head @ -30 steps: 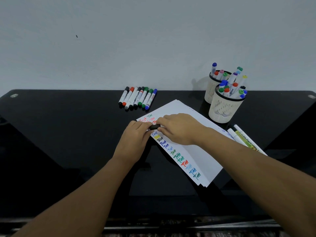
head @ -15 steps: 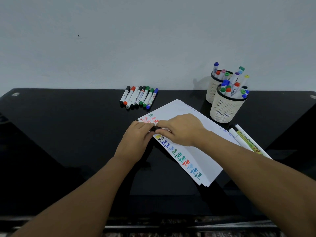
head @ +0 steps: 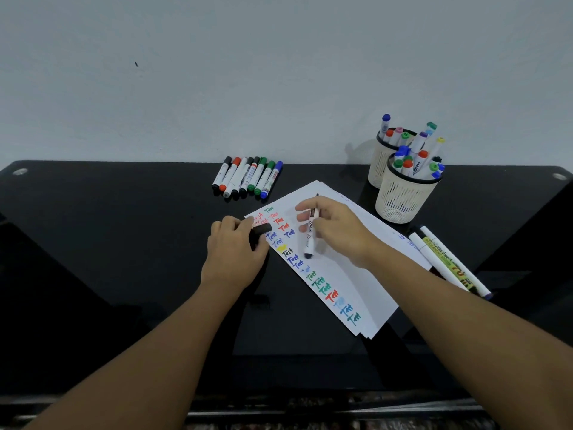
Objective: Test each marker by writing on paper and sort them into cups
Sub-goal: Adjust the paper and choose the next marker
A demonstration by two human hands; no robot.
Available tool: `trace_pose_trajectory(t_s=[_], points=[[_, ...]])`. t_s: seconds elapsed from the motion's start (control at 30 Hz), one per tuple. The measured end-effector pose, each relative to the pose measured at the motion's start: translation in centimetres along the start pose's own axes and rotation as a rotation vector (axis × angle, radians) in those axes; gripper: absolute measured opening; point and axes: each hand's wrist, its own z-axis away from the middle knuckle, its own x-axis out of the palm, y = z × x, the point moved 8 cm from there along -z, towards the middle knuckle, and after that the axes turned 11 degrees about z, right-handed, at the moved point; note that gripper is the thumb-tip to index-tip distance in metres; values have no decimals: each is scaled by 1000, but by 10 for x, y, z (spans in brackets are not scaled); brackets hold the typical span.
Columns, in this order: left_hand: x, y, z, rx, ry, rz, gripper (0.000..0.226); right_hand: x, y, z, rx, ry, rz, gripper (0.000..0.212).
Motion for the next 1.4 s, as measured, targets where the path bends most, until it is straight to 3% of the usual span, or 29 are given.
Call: trace_pose_trajectory(t_s=[0.17, 0.27, 0.5, 0.67, 1.4], points=[[5, 7, -1, 94, -35, 22, 41, 7, 5, 4, -60, 49, 15, 30], [6, 5, -3, 106, -40, 36, 39, 7, -2, 8, -115, 110, -29, 11], [7, 5, -4, 91, -48, 48, 37, -2, 7, 20, -60, 252, 65, 40], [7, 3, -4, 91, -43, 61, 36, -1, 18, 23, -57, 219, -19, 6], [7, 1, -5, 85, -26, 98, 37, 12, 12, 26, -45, 107, 125, 18]])
